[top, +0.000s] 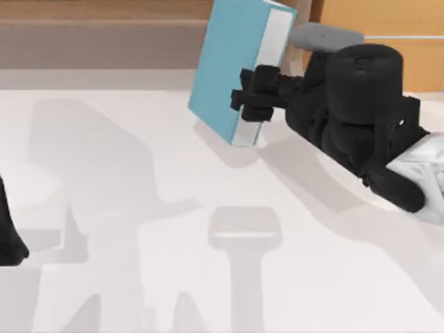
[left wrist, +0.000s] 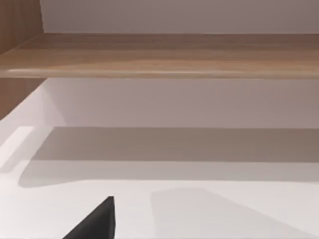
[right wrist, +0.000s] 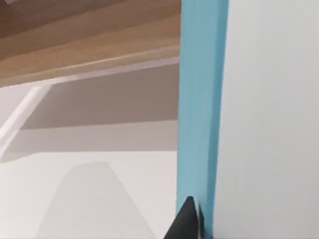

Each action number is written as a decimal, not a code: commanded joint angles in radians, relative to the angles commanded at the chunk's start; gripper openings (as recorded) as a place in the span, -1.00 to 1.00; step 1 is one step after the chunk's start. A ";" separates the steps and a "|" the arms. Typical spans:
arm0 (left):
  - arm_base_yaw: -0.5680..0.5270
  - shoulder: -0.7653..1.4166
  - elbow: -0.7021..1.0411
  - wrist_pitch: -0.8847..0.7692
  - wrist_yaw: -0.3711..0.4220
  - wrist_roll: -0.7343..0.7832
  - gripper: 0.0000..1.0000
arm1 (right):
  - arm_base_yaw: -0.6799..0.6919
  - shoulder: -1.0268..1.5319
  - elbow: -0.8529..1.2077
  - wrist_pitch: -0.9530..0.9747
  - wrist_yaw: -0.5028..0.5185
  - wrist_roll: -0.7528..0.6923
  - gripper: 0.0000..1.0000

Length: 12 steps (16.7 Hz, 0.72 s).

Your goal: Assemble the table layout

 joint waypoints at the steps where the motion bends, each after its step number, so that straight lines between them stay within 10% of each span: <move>1: 0.000 0.000 0.000 0.000 0.000 0.000 1.00 | -0.035 -0.031 -0.060 -0.004 -0.053 0.048 -1.00; 12: 0.000 0.000 0.000 0.000 0.000 0.000 1.00 | -0.756 -0.138 -0.286 0.080 -0.464 0.589 -1.00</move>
